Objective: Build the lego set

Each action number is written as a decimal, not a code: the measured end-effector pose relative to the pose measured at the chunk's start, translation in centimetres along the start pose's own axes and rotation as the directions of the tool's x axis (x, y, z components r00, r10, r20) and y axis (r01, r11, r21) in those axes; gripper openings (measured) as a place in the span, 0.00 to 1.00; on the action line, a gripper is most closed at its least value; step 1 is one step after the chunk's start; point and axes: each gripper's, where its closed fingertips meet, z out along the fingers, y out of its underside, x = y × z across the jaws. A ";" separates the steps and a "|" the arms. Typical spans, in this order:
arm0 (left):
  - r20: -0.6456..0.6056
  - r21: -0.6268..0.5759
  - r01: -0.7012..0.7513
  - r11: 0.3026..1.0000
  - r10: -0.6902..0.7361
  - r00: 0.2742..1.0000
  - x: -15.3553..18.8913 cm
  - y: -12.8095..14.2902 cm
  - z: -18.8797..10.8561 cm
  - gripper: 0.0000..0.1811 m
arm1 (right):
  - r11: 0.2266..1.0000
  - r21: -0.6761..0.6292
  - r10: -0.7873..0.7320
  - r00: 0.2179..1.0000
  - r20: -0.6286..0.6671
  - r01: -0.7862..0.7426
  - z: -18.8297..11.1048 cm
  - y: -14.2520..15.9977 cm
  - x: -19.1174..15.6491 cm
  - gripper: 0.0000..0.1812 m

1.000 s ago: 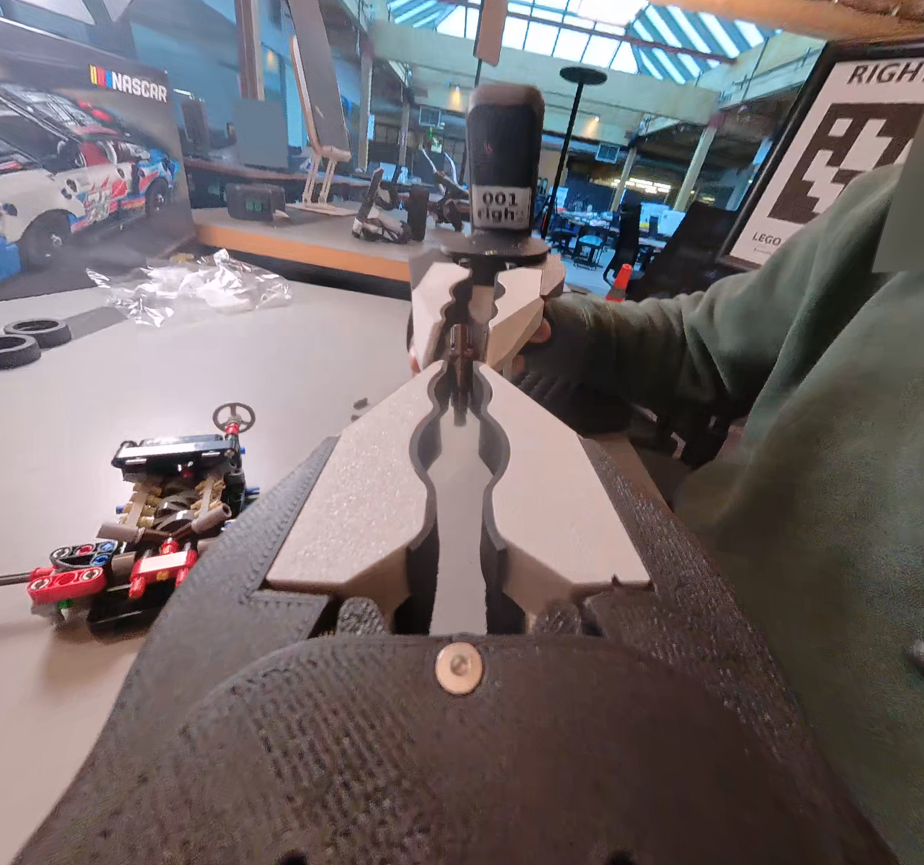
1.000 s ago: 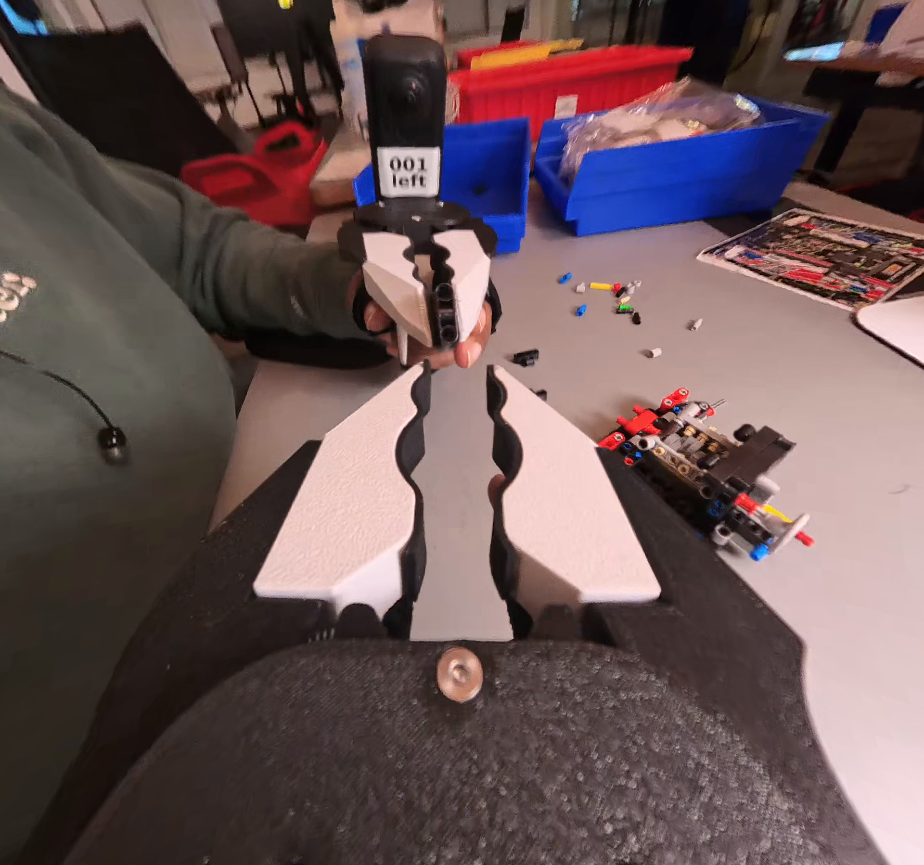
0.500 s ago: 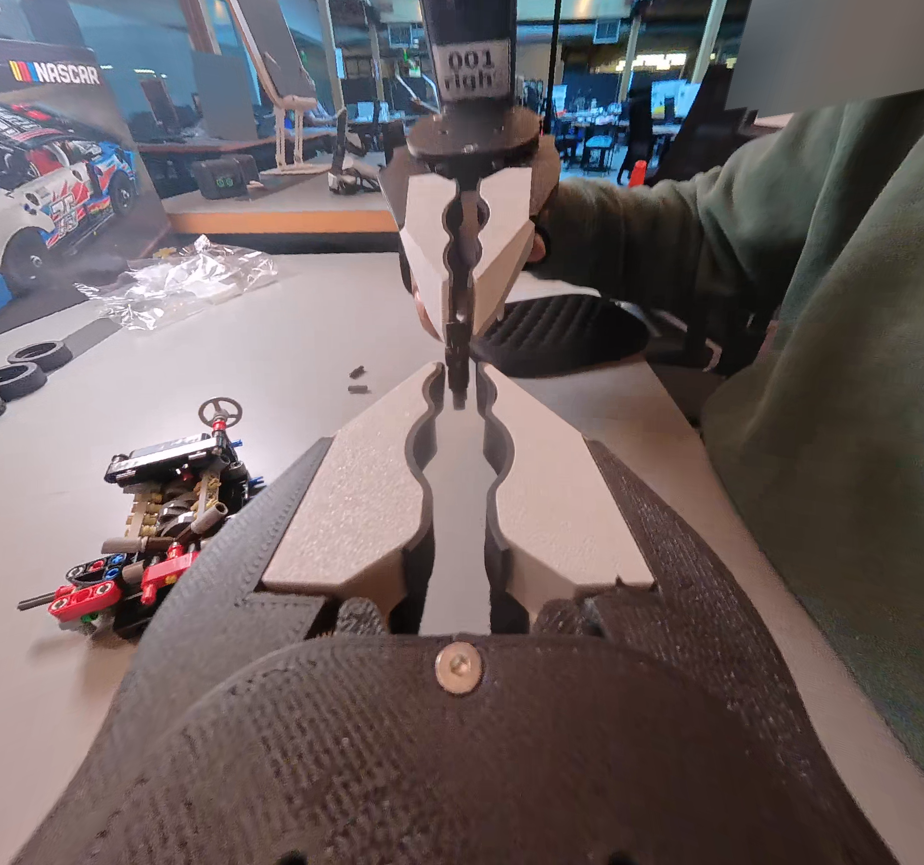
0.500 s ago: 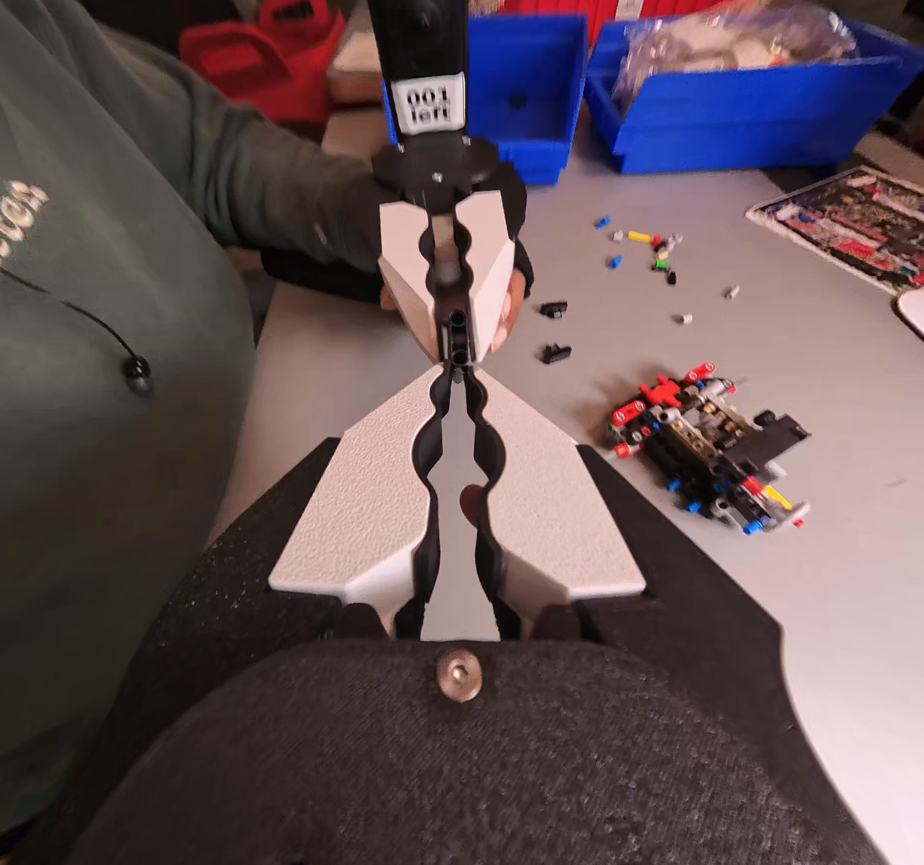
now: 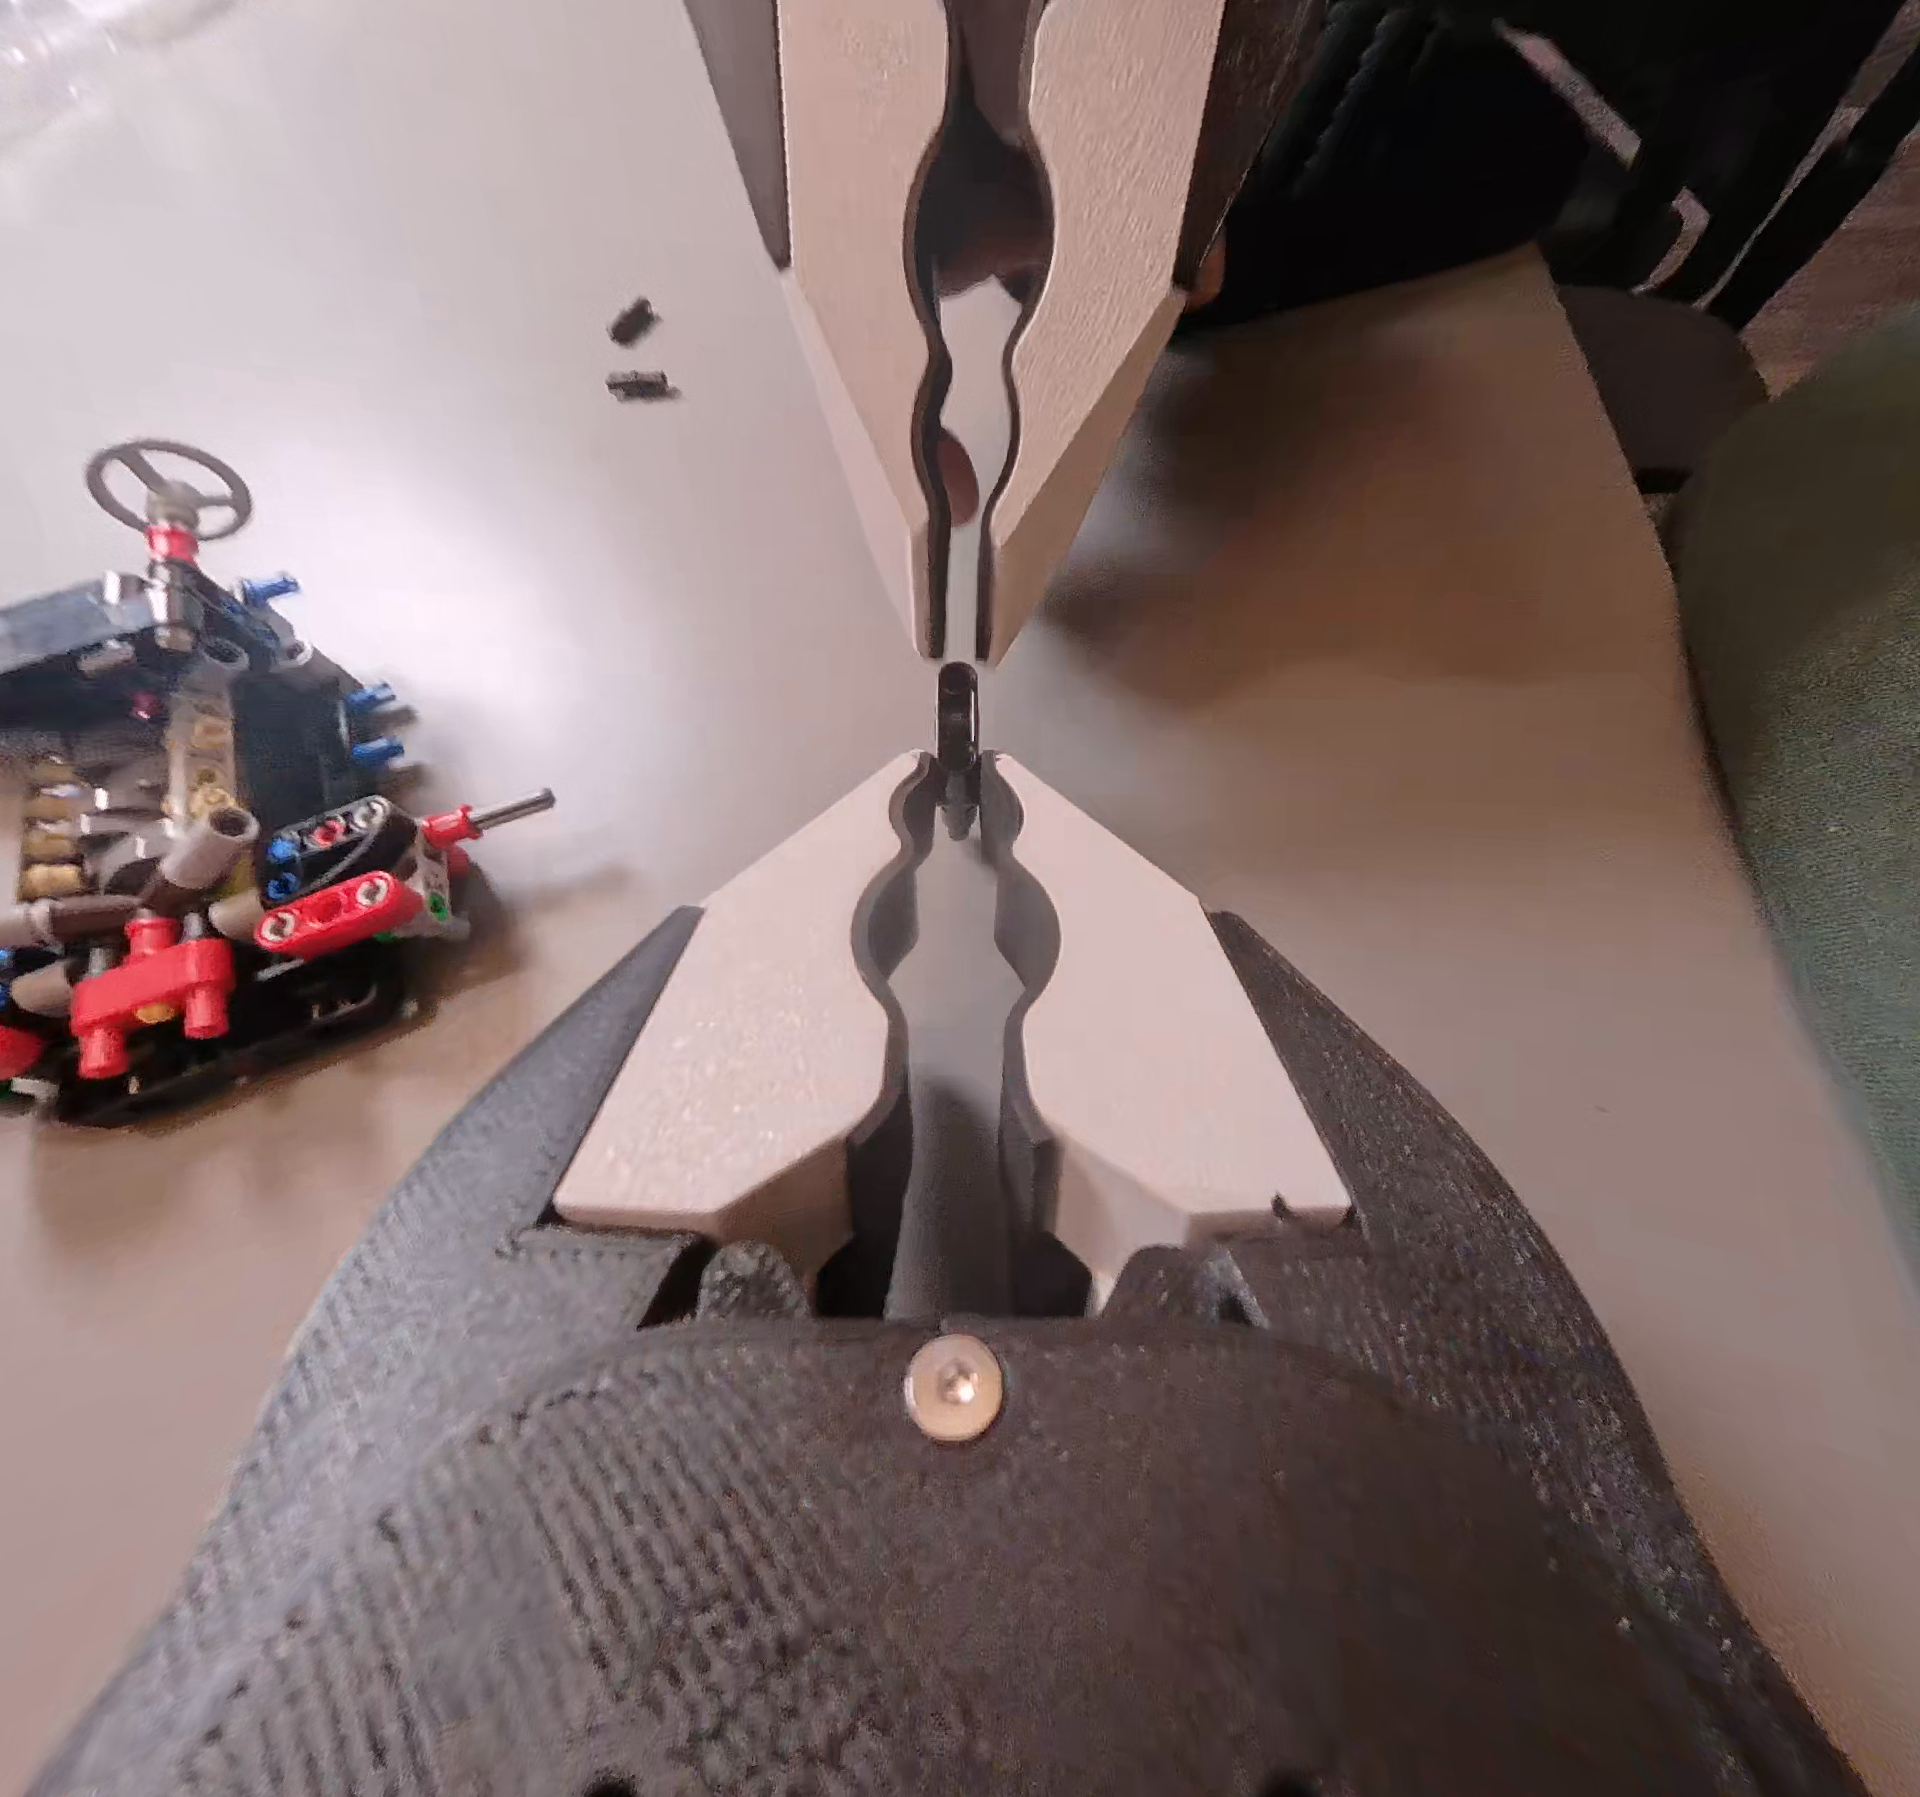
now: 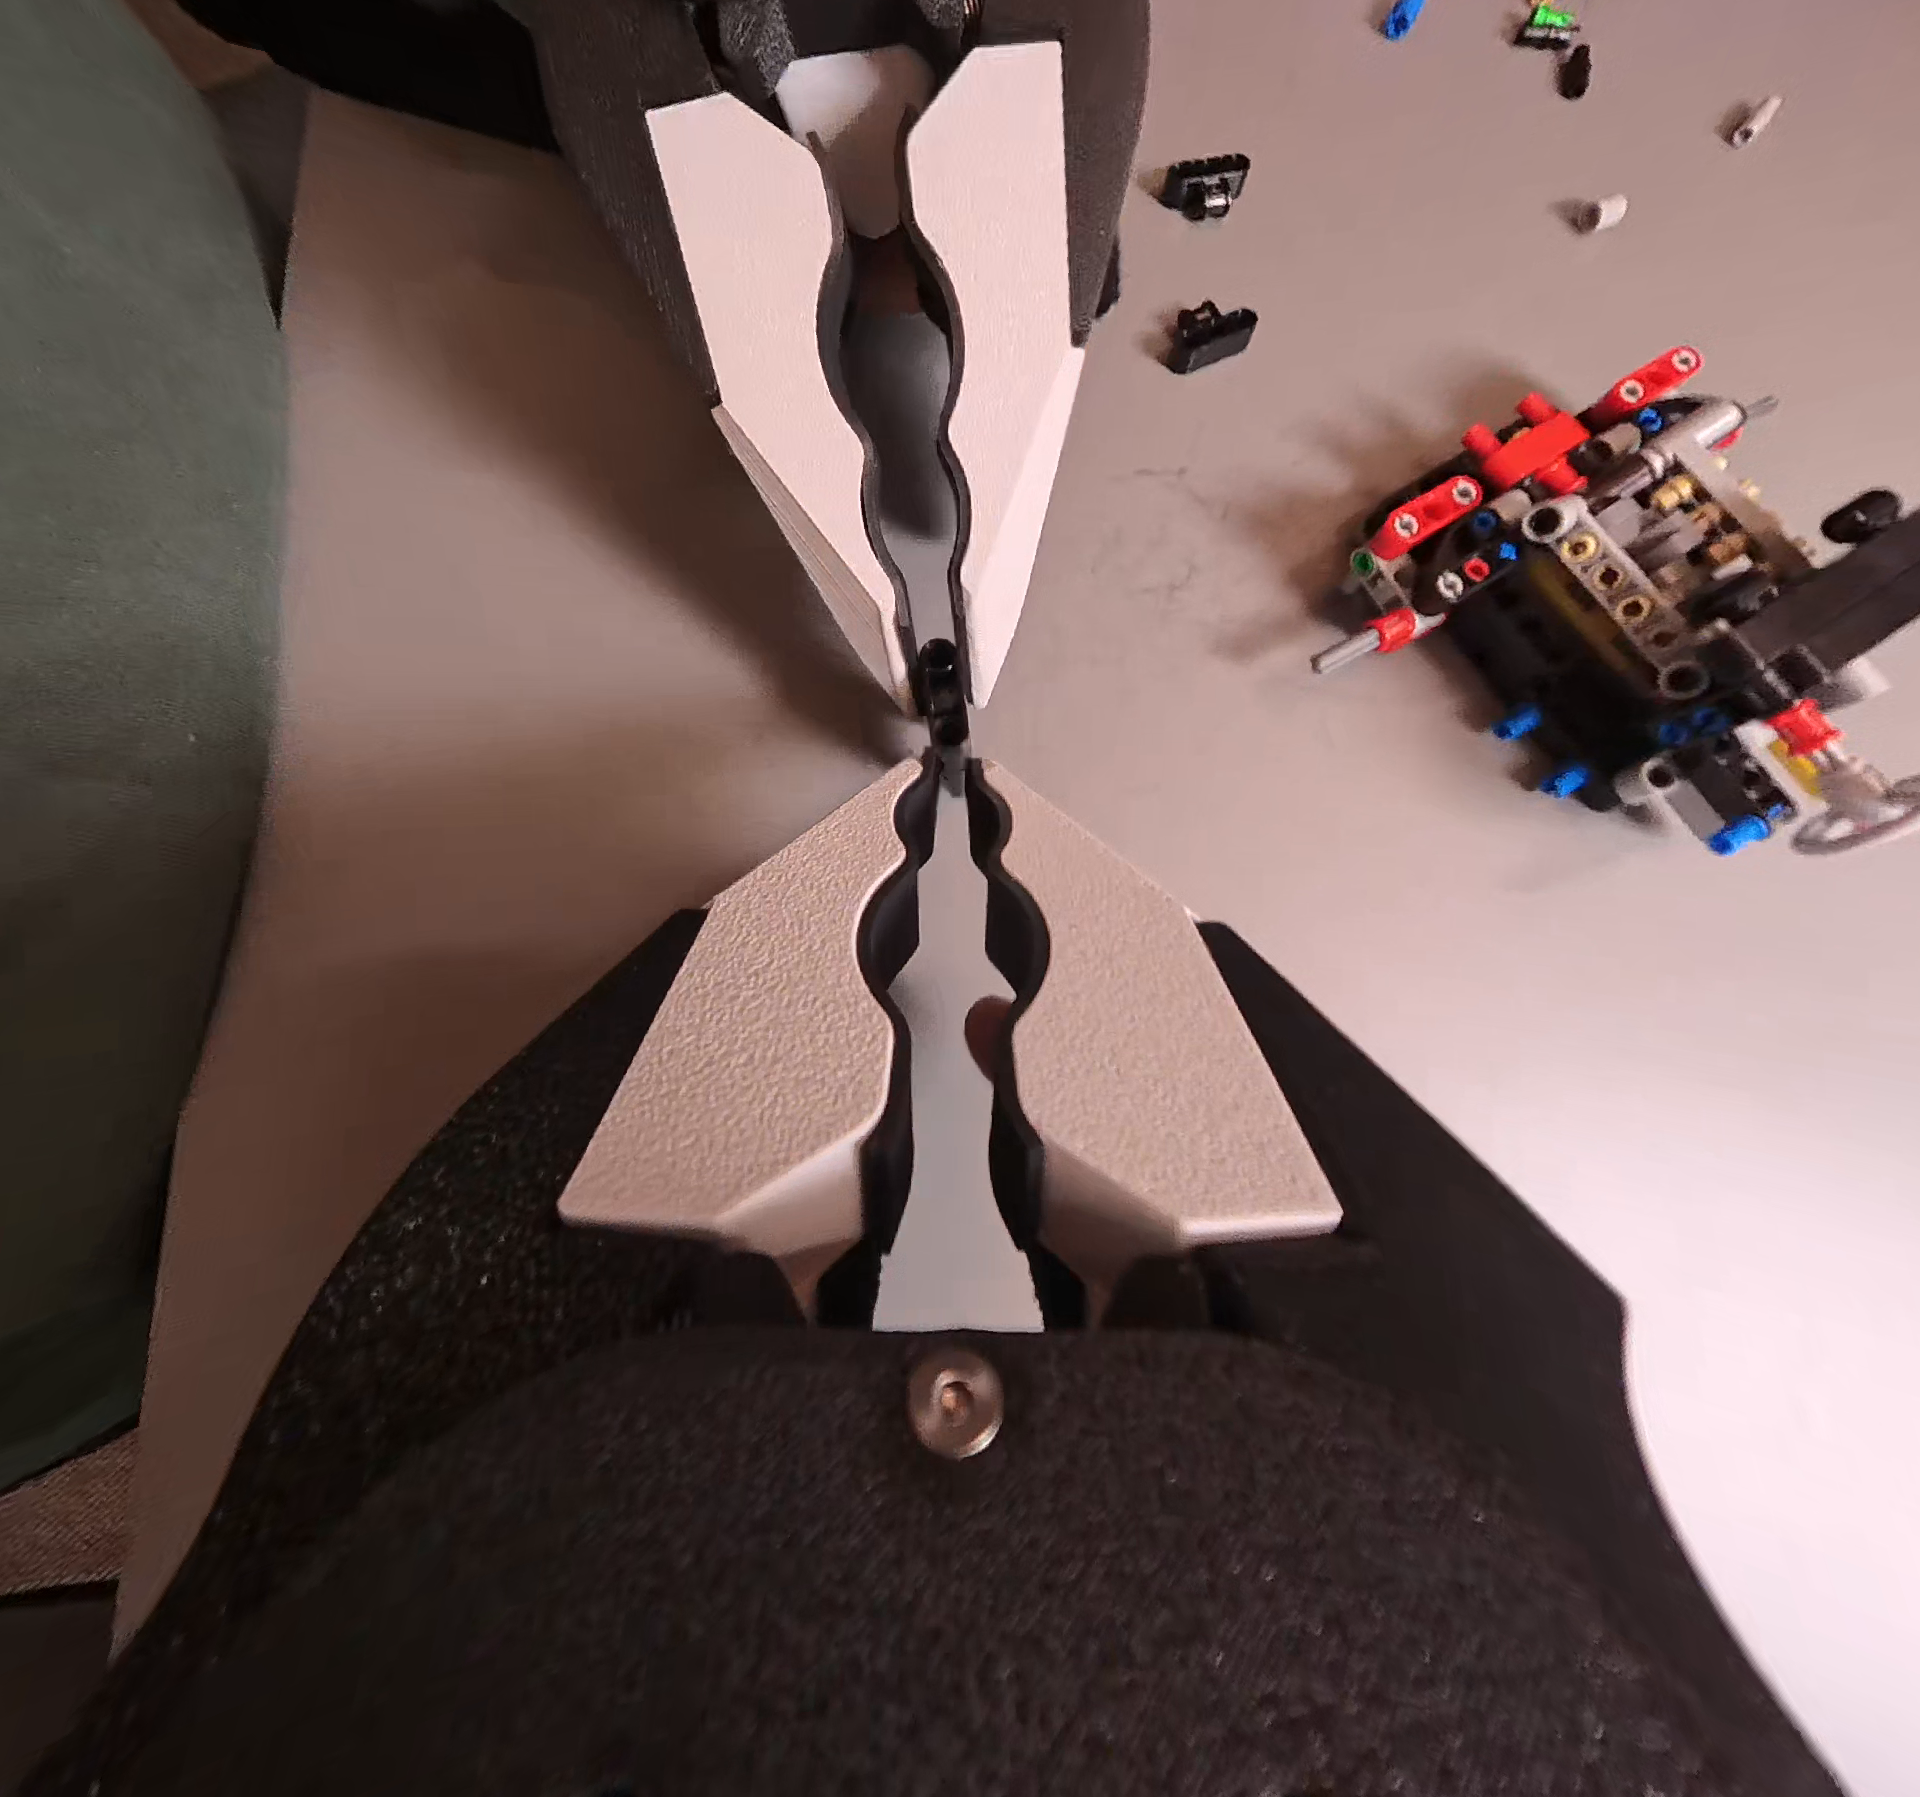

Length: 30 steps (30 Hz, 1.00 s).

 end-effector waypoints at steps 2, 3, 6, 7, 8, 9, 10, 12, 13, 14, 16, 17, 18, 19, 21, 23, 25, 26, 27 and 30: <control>-0.002 -0.016 0.019 1.000 -0.019 1.000 -0.1 0.3 0.3 0.04 | 1.000 -0.011 0.014 1.000 -0.010 -0.014 -1.1 0.9 0.6 0.09; -0.001 -0.018 0.025 1.000 -0.025 1.000 -0.1 0.3 0.3 0.03 | 0.999 -0.009 0.032 0.999 -0.036 -0.033 -2.0 1.2 1.4 0.10; -0.004 -0.015 0.033 0.999 -0.033 0.999 -0.2 0.2 0.3 0.03 | 0.996 -0.004 0.091 0.972 -0.217 -0.094 -6.0 3.2 6.0 0.09; -0.005 -0.016 0.035 0.999 -0.035 0.999 -0.2 0.3 0.4 0.03 | 0.993 -0.012 0.112 0.952 -0.285 -0.120 -7.4 4.3 7.7 0.09; -0.003 -0.019 0.037 0.999 -0.037 0.999 -0.2 0.3 0.4 0.03 | 0.989 -0.029 0.127 0.931 -0.343 -0.145 -8.8 5.6 9.1 0.09; 0.000 -0.027 0.037 0.999 -0.037 0.999 -0.2 0.4 0.4 0.04 | 0.984 -0.052 0.137 0.911 -0.388 -0.171 -9.8 7.0 10.3 0.09; 0.003 -0.036 0.034 0.999 -0.034 0.999 -0.2 0.5 0.5 0.04 | 0.977 -0.075 0.151 0.898 -0.413 -0.199 -10.5 8.4 11.1 0.09; 0.003 -0.038 0.024 0.999 -0.024 1.000 -0.1 0.6 0.5 0.06 | 0.965 -0.080 0.196 0.890 -0.411 -0.249 -10.7 10.2 11.7 0.09; 0.003 -0.035 0.023 0.999 -0.023 1.000 -0.1 0.5 0.5 0.07 | 0.962 -0.069 0.218 0.892 -0.396 -0.266 -10.3 10.5 11.8 0.09; 0.001 -0.030 0.025 0.999 -0.025 1.000 -0.1 0.4 0.5 0.07 | 0.961 -0.064 0.226 0.896 -0.383 -0.270 -9.8 10.7 11.7 0.09; 0.002 -0.021 0.035 0.999 -0.035 0.999 -0.2 0.3 0.4 0.08 | 0.963 -0.085 0.207 0.904 -0.375 -0.256 -9.1 10.9 11.7 0.09; 0.001 -0.016 0.039 0.999 -0.039 0.999 -0.2 0.2 0.4 0.08 | 0.964 -0.098 0.196 0.907 -0.372 -0.248 -8.7 10.9 11.6 0.09; -0.003 -0.009 0.042 0.999 -0.042 0.999 -0.2 0.2 0.3 0.08 | 0.964 -0.105 0.189 0.909 -0.372 -0.243 -8.5 10.8 11.7 0.09; -0.007 -0.001 0.047 0.999 -0.047 0.999 -0.2 0.0 0.3 0.09 | 0.964 -0.112 0.183 0.909 -0.374 -0.240 -8.3 10.8 11.9 0.09; -0.017 0.013 0.056 0.998 -0.056 0.998 -0.1 -0.2 0.1 0.10 | 0.962 -0.134 0.170 0.907 -0.385 -0.238 -8.2 11.0 12.2 0.07; -0.030 0.041 0.085 0.996 -0.084 0.996 -0.1 -0.7 -0.3 0.11 | 0.962 -0.161 0.144 0.909 -0.391 -0.222 -8.2 11.1 12.2 0.02; -0.037 0.089 0.129 0.988 -0.126 0.991 -0.5 -1.4 -0.9 0.11 | 0.963 -0.177 0.122 0.918 -0.376 -0.201 -8.1 10.9 11.7 0.02; -0.042 0.119 0.157 0.981 -0.153 0.987 -0.7 -1.9 -1.3 0.11 | 0.972 -0.155 0.105 0.917 -0.384 -0.176 -8.2 10.3 11.6 0.02; -0.049 0.150 0.190 0.970 -0.185 0.982 -1.0 -2.3 -1.7 0.11 | 0.984 -0.111 0.089 0.922 -0.377 -0.140 -8.2 9.1 11.1 0.01; -0.093 0.246 0.321 0.914 -0.307 0.947 -2.0 -3.8 -2.7 0.10 | 1.000 0.000 -0.020 0.938 -0.345 0.022 -7.9 4.0 8.0 0.01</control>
